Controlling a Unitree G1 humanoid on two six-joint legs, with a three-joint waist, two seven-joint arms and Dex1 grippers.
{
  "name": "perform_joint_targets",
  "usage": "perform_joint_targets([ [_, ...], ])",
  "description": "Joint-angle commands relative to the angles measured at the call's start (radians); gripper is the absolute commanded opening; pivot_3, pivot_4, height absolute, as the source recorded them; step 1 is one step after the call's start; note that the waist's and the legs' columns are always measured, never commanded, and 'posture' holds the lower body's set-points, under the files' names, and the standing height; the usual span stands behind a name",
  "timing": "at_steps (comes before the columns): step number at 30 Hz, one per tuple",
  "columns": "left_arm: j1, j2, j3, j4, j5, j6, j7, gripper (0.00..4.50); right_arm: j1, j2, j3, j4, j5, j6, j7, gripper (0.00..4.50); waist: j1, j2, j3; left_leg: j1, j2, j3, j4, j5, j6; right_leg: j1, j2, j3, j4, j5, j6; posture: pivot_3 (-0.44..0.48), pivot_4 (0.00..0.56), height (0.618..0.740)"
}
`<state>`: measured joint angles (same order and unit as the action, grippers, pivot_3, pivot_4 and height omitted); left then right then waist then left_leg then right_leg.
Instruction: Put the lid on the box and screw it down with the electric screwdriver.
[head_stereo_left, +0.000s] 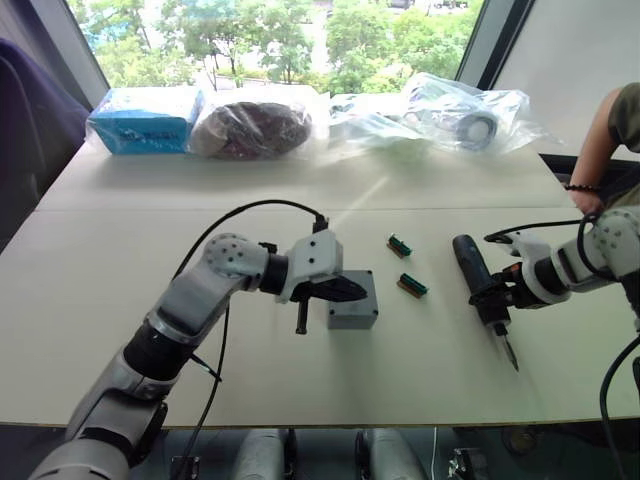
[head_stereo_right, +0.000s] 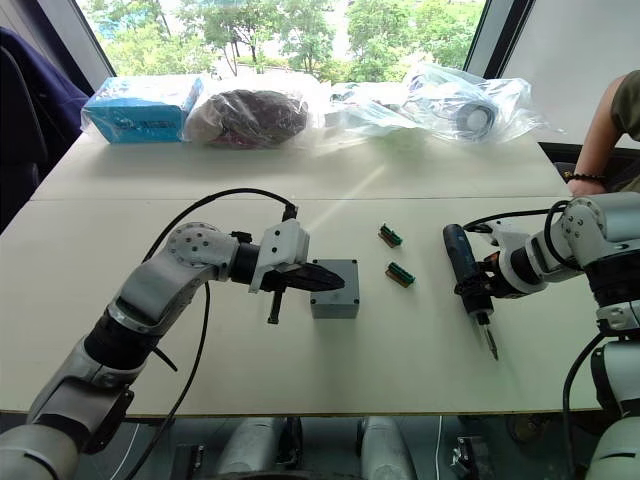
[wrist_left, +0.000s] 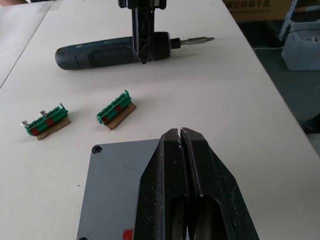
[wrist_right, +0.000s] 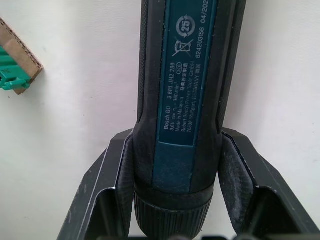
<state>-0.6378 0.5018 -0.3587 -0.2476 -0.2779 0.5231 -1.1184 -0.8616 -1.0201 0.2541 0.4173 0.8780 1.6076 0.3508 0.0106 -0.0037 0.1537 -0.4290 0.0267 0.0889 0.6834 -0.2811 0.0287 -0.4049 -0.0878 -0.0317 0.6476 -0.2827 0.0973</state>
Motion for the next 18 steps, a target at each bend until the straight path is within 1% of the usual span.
perform_joint_targets([
  [1, -0.019, 0.014, 0.074, 0.028, -0.037, -0.002, 0.002, 0.0, -0.059, 0.01, -0.101, 0.057, -0.114, -0.042, 0.0, 1.79, -0.002, 0.0, 0.0, 0.0, 0.0, 0.001, 0.0, 0.0, 0.0, 0.0, 0.0, 0.001, 0.0, 0.0, 0.0, 0.0, 0.15, 0.74],
  [3, -0.034, 0.019, 0.106, 0.076, -0.054, -0.005, -0.006, 0.0, -0.062, -0.008, -0.131, 0.012, -0.144, -0.108, 0.033, 1.79, 0.002, 0.002, 0.001, 0.0, 0.0, 0.002, 0.0, 0.0, 0.0, -0.001, -0.001, 0.001, 0.0, 0.0, 0.0, 0.0, 0.15, 0.74],
  [4, -0.045, 0.018, 0.122, 0.102, -0.067, -0.001, -0.012, 0.0, -0.034, -0.043, -0.12, -0.06, -0.16, -0.19, 0.107, 1.79, 0.002, 0.002, 0.001, 0.0, 0.0, 0.002, 0.0, 0.0, 0.0, -0.001, 0.0, 0.001, 0.0, 0.0, 0.0, 0.0, 0.15, 0.74],
  [5, -0.053, 0.022, 0.134, 0.126, -0.077, -0.001, -0.021, 0.0, -0.006, -0.054, -0.142, -0.112, -0.164, -0.263, 0.159, 1.79, 0.004, 0.003, 0.002, -0.001, 0.0, 0.002, 0.0, 0.0, 0.0, -0.003, 0.0, 0.001, 0.001, 0.0, 0.0, 0.0, 0.15, 0.74],
  [6, -0.062, 0.025, 0.137, 0.149, -0.081, 0.001, -0.032, 0.0, 0.019, -0.053, -0.194, -0.142, -0.153, -0.334, 0.205, 1.79, 0.004, 0.003, 0.002, -0.002, -0.001, 0.002, 0.0, 0.0, 0.0, -0.004, 0.0, 0.001, 0.0, 0.0, 0.0, 0.0, 0.15, 0.74],
  [8, -0.078, 0.032, 0.132, 0.188, -0.083, -0.001, -0.059, 0.0, 0.093, -0.005, -0.362, -0.215, -0.126, -0.534, 0.265, 1.79, 0.0, 0.003, 0.002, -0.007, 0.0, 0.001, 0.0, 0.001, -0.001, -0.007, 0.0, 0.0, 0.0, 0.0, 0.0, 0.0, 0.15, 0.74],
  [9, -0.087, 0.032, 0.128, 0.206, -0.081, -0.002, -0.068, 0.0, 0.124, 0.022, -0.427, -0.254, -0.114, -0.589, 0.271, 1.79, 0.0, 0.003, 0.002, -0.007, 0.0, 0.001, 0.0, 0.003, -0.005, -0.007, 0.0, 0.0, 0.0, 0.0, 0.001, 0.0, 0.15, 0.74],
  [10, -0.093, 0.032, 0.125, 0.217, -0.08, -0.004, -0.074, 0.0, 0.146, 0.04, -0.464, -0.283, -0.111, -0.619, 0.273, 1.79, -0.001, 0.003, 0.002, -0.007, 0.0, 0.001, 0.0, 0.003, -0.005, -0.007, 0.001, 0.0, -0.001, 0.0, 0.001, 0.0, 0.15, 0.74],
  [11, -0.1, 0.034, 0.12, 0.231, -0.075, -0.007, -0.082, 0.0, 0.169, 0.074, -0.506, -0.331, -0.097, -0.638, 0.261, 1.79, 0.0, 0.003, 0.002, -0.007, 0.0, 0.001, 0.0, 0.003, -0.005, -0.007, 0.001, 0.0, 0.0, 0.0, 0.001, 0.0, 0.15, 0.74],
  [12, -0.111, 0.031, 0.115, 0.25, -0.07, -0.009, -0.09, 0.0, 0.189, 0.14, -0.562, -0.41, -0.049, -0.648, 0.226, 1.79, -0.001, 0.003, 0.002, -0.007, 0.0, 0.001, 0.0, 0.003, -0.006, -0.007, 0.001, 0.0, 0.0, 0.0, 0.001, 0.0, 0.15, 0.74],
  [14, -0.132, 0.025, 0.107, 0.284, -0.059, -0.012, -0.097, 0.0, 0.218, 0.261, -0.627, -0.551, 0.024, -0.679, 0.164, 1.79, 0.0, 0.003, 0.002, -0.007, 0.001, 0.0, 0.0, 0.004, -0.007, -0.007, 0.001, -0.001, 0.0, 0.0, 0.001, 0.0, 0.15, 0.74],
  [15, -0.14, 0.023, 0.094, 0.291, -0.05, -0.011, -0.104, 0.0, 0.24, 0.322, -0.638, -0.629, 0.059, -0.695, 0.143, 1.79, 0.001, 0.003, 0.002, -0.007, 0.001, 0.0, 0.0, 0.004, -0.007, -0.007, 0.002, -0.001, 0.001, 0.0, 0.001, 0.0, 0.15, 0.74],
  [18, -0.144, 0.033, 0.076, 0.29, -0.048, -0.007, -0.136, 0.0, 0.291, 0.441, -0.629, -0.77, 0.095, -0.718, 0.095, 1.79, 0.001, 0.004, 0.002, -0.007, 0.002, 0.0, 0.0, 0.005, -0.008, -0.007, 0.002, -0.001, 0.001, 0.0, 0.001, 0.0, 0.15, 0.74],
])
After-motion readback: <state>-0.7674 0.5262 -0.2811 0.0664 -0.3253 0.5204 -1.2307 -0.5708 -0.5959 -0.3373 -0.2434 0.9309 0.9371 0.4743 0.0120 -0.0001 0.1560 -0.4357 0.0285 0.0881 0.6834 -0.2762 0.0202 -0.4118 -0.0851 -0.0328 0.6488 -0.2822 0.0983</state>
